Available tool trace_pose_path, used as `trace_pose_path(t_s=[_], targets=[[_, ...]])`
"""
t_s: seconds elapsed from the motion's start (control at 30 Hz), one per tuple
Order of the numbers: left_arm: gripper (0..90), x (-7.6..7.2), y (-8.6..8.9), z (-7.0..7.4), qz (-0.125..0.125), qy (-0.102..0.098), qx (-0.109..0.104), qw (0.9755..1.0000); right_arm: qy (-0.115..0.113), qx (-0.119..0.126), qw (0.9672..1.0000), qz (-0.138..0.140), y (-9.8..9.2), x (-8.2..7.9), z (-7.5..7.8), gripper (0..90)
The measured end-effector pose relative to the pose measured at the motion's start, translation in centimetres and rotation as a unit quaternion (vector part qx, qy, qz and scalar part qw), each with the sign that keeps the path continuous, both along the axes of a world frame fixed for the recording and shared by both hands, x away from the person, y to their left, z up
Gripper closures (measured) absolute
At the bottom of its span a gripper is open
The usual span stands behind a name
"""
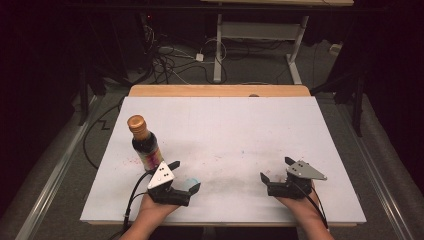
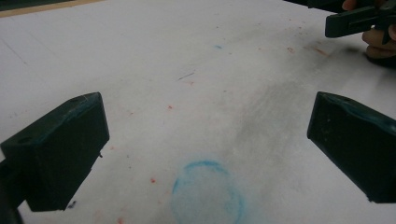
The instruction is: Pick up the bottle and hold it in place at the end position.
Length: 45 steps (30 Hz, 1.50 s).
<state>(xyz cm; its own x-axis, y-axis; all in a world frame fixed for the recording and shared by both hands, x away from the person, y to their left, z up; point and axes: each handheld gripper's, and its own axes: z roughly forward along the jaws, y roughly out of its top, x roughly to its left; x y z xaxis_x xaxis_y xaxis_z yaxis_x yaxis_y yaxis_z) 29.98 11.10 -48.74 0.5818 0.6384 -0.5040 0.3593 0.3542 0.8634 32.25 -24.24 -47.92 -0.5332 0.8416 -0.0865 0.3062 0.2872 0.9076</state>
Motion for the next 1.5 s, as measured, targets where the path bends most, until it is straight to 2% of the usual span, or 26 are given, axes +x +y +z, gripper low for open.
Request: trace_pose_path(t_s=[0.07, 0.2, 0.37, 0.73, 1.23, 1.33, 1.43, 1.5], targets=[[0.0, 0.0, 0.1, 0.1, -0.001, 0.004, -0.002, 1.0000, -0.005, -0.007, 1.0000, -0.001, 0.1, 0.0, 0.1, 0.4], [0.0, 0.0, 0.1, 0.2, -0.006, 0.007, -0.007, 0.9999, -0.005, -0.004, 1.0000, -0.001, 0.0, -0.1, 0.2, 0.4], [0.0, -0.5, 0.0, 0.7, -0.014, -0.002, -0.004, 0.9999, -0.010, -0.001, 0.9999, -0.009, -0.5, -0.2, 0.3, 0.4], [0.0, -2.0, 1.8, 1.1, -0.008, -0.003, 0.008, 0.9999, -0.008, -0.001, 0.9999, -0.006, -0.4, -0.1, 0.3, 0.4], [0.0, -3.1, 5.4, 1.2, 0.032, 0.001, 0.007, 0.9995, -0.011, -0.002, 0.9999, -0.003, -0.2, 0.0, 0.5, 0.4], [0.0, -3.0, 6.7, 1.1, 0.054, 0.000, 0.012, 0.9985, -0.011, -0.004, 0.9999, -0.003, -0.3, 0.0, 0.4, 0.4], [0.0, -2.8, 7.4, 1.1, 0.064, 0.000, 0.010, 0.9979, -0.009, -0.004, 0.9999, -0.004, -0.2, 0.0, 0.4, 0.4], [0.0, -2.4, 8.3, 1.1, 0.080, 0.007, 0.001, 0.9968, -0.007, -0.005, 1.0000, -0.003, -0.2, 0.0, 0.3, 0.4]])
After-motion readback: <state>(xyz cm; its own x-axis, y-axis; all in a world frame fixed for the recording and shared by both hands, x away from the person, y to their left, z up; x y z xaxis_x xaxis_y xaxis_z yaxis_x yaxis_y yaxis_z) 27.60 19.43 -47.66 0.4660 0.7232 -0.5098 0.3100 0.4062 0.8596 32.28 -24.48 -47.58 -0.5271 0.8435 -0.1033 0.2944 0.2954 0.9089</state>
